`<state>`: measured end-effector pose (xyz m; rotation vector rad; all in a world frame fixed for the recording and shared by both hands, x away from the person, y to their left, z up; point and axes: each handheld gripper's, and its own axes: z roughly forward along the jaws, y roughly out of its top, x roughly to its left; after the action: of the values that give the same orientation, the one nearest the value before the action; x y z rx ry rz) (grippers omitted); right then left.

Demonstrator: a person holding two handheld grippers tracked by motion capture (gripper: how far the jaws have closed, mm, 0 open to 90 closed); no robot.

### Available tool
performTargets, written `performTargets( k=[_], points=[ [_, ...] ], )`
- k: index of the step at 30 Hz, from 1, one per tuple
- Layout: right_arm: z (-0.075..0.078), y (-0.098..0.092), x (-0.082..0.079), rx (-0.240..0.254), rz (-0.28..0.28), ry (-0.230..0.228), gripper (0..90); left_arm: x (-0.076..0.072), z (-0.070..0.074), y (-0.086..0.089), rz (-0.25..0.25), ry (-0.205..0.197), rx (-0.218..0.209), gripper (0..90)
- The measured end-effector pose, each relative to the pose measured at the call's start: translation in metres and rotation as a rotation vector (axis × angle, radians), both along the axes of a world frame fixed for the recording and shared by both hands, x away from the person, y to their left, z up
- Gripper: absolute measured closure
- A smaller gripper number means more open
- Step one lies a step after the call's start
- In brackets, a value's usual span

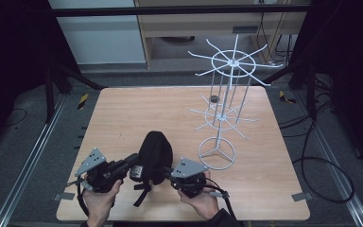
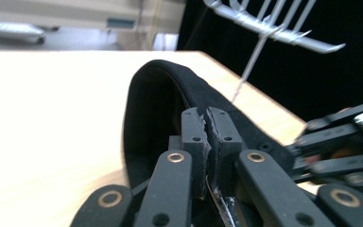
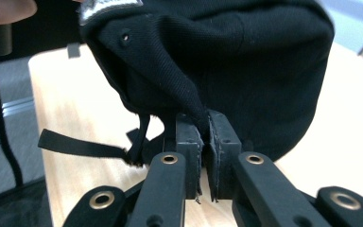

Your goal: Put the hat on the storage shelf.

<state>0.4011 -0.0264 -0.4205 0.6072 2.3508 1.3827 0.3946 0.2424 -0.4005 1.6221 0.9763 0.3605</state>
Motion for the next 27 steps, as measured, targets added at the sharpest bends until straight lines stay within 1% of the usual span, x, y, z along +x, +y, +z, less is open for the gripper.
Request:
performTargets(
  k=[1, 2, 3, 4, 5, 6, 8, 9, 11, 12, 14, 15, 16, 18, 20, 21, 22, 23, 24, 26, 27],
  points=[
    [-0.001, 0.004, 0.001, -0.016, 0.005, 0.006, 84.8, 0.001, -0.006, 0.005, 0.011, 0.015, 0.005, 86.2],
    [-0.004, 0.014, 0.003, -0.035, 0.010, 0.016, 84.4, 0.001, -0.009, 0.009, 0.018, 0.022, 0.006, 86.2],
    [-0.004, 0.014, 0.003, -0.035, 0.010, 0.016, 84.4, 0.002, -0.013, 0.012, 0.026, 0.030, 0.011, 86.2],
    [-0.005, 0.018, 0.004, -0.043, 0.008, 0.018, 84.0, 0.001, -0.015, 0.015, 0.037, 0.032, 0.020, 86.2],
    [-0.008, 0.026, 0.006, -0.042, 0.007, 0.020, 83.0, 0.002, -0.019, 0.020, 0.060, 0.027, 0.042, 86.2],
    [-0.009, 0.029, 0.007, -0.039, 0.006, 0.020, 82.8, 0.002, -0.019, 0.020, 0.060, 0.027, 0.042, 86.1],
    [-0.011, 0.036, 0.009, -0.042, 0.004, 0.023, 83.3, 0.003, -0.021, 0.024, 0.081, 0.025, 0.055, 85.8],
    [-0.011, 0.036, 0.009, -0.042, 0.004, 0.023, 83.3, 0.004, -0.022, 0.026, 0.088, 0.023, 0.061, 85.8],
    [-0.012, 0.044, 0.010, -0.062, -0.002, 0.020, 84.7, 0.005, -0.023, 0.026, 0.100, 0.018, 0.071, 84.0],
    [-0.012, 0.044, 0.010, -0.062, -0.002, 0.020, 84.7, 0.004, -0.023, 0.026, 0.103, 0.012, 0.076, 84.0],
    [-0.011, 0.046, 0.010, -0.065, -0.007, 0.022, 85.0, 0.003, -0.020, 0.026, 0.109, -0.002, 0.089, 80.1],
    [-0.010, 0.046, 0.010, -0.064, -0.009, 0.020, 85.1, 0.002, -0.019, 0.026, 0.101, -0.007, 0.086, 77.0],
    [-0.010, 0.046, 0.010, -0.063, -0.010, 0.018, 85.1, 0.002, -0.017, 0.026, 0.094, -0.010, 0.086, 71.2],
    [-0.009, 0.046, 0.010, -0.060, -0.013, 0.017, 85.2, 0.000, -0.015, 0.023, 0.090, -0.018, 0.099, 62.2],
    [-0.008, 0.046, 0.010, -0.061, -0.014, 0.012, 85.1, 0.000, -0.014, 0.019, 0.084, -0.012, 0.120, 53.3],
    [-0.008, 0.047, 0.010, -0.060, -0.014, 0.012, 85.1, 0.000, -0.014, 0.016, 0.089, -0.012, 0.134, 50.3],
    [-0.009, 0.047, 0.009, -0.058, -0.013, 0.010, 85.0, 0.000, -0.015, 0.014, 0.094, -0.017, 0.150, 49.3],
    [-0.009, 0.047, 0.009, -0.058, -0.015, 0.008, 85.0, 0.000, -0.016, 0.012, 0.103, -0.015, 0.175, 47.8],
    [-0.009, 0.047, 0.009, -0.058, -0.017, 0.004, 84.9, 0.001, -0.017, 0.011, 0.108, -0.008, 0.185, 46.1],
    [-0.011, 0.048, 0.010, -0.059, -0.015, -0.002, 84.5, 0.002, -0.019, 0.012, 0.110, 0.009, 0.181, 46.4],
    [-0.012, 0.049, 0.010, -0.060, -0.014, -0.004, 84.3, 0.003, -0.021, 0.012, 0.111, 0.020, 0.178, 48.9]
  ],
)
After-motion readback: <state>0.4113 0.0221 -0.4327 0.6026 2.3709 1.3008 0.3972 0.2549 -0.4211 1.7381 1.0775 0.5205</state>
